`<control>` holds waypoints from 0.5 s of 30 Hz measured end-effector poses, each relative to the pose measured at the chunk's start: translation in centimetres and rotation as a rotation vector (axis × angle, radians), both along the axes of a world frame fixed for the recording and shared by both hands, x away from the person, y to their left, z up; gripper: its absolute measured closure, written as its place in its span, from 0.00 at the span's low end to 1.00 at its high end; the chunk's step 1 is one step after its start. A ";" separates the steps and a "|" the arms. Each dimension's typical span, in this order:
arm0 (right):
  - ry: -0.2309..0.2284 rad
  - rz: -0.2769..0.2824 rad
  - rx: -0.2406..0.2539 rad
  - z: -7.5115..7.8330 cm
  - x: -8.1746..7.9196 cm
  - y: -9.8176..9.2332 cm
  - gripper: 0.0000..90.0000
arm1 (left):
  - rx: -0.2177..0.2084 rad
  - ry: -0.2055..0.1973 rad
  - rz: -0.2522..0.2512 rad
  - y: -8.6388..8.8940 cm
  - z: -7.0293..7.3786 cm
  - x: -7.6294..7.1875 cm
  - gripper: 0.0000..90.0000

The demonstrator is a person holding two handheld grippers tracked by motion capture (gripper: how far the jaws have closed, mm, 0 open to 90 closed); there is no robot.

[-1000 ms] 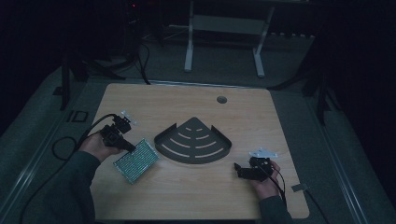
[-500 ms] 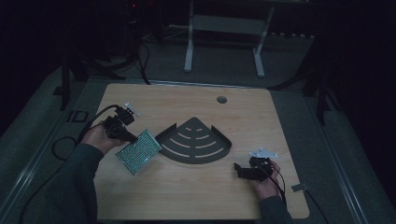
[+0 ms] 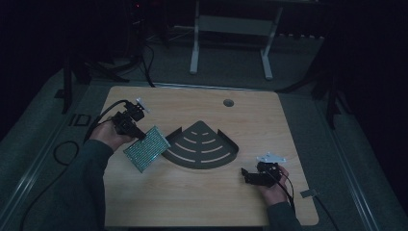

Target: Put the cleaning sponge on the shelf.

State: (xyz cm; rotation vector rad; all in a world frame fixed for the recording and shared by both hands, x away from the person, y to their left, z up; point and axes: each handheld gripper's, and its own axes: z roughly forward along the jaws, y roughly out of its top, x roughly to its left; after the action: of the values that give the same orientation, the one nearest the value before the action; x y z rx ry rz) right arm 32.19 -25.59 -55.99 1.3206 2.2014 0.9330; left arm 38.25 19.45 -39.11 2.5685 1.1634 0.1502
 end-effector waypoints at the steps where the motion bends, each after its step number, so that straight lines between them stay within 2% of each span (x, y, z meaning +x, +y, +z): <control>1: 0.000 0.000 0.000 0.0 0.0 0.0 0.14 | 0.005 -0.006 -0.007 -0.2 0.2 0.1 1.00; 15: -0.001 0.001 0.000 0.0 0.0 0.0 0.14 | 0.034 -0.031 -0.022 -2.1 1.2 1.4 1.00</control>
State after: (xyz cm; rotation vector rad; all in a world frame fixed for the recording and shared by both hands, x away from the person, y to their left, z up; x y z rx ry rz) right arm 32.18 -25.59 -56.00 1.3190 2.2020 0.9331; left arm 39.63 17.31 -37.88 2.5979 1.1305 0.2063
